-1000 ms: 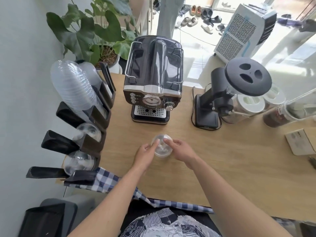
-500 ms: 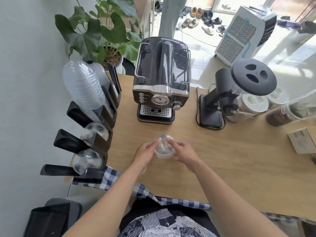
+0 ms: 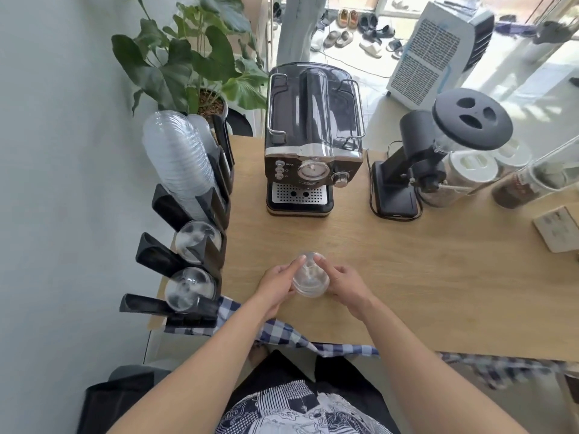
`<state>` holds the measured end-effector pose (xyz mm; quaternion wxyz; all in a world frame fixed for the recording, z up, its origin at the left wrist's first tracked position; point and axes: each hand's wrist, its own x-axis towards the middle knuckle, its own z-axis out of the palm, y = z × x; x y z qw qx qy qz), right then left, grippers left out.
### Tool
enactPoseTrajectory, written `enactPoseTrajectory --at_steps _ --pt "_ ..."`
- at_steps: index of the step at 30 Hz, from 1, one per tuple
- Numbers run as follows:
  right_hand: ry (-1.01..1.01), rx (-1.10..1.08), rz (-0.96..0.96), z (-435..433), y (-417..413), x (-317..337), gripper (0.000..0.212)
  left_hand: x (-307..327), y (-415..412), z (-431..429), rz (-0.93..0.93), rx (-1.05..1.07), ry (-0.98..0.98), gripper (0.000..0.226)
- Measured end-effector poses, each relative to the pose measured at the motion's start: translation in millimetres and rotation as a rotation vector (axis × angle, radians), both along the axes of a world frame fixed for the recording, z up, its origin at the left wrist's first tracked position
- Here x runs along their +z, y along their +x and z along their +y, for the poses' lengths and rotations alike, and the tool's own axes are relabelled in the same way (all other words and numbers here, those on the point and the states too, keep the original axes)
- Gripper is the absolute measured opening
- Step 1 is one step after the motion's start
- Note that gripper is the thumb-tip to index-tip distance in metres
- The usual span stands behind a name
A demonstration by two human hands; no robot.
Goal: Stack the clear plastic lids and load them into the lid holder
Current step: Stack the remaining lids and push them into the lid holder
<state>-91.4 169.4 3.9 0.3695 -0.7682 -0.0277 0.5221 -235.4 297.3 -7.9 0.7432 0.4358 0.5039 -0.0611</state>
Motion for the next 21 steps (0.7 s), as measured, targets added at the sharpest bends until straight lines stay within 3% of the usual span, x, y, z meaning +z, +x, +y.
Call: enactPoseTrajectory --at_steps 6,9,11,14,16,21 --pt "0.127 -0.068 0.014 8.0 -9.1 22.1 0.132 18.4 -8.0 10.3 -0.032 -0.008 0.059 0.075" --pt "0.174 -0.028 -0.021 17.9 -8.1 43.0 0.137 42.6 -10.2 19.9 -0.050 -0.050 0.181 0.099" --pt "0.206 -0.018 -0.018 24.6 -8.1 58.1 0.131 63.1 -15.4 27.1 -0.053 -0.093 0.281 0.115" --pt "0.254 0.044 -0.030 35.0 -12.5 86.1 0.120 99.0 -24.0 37.3 -0.069 -0.143 0.409 0.098" --pt "0.287 0.095 -0.047 42.3 -18.3 107.2 0.103 120.7 -34.0 46.9 -0.069 -0.186 0.491 0.090" --pt "0.371 0.224 -0.083 65.0 -42.5 162.1 0.061 174.1 -73.7 75.6 -0.070 -0.256 0.614 0.104"
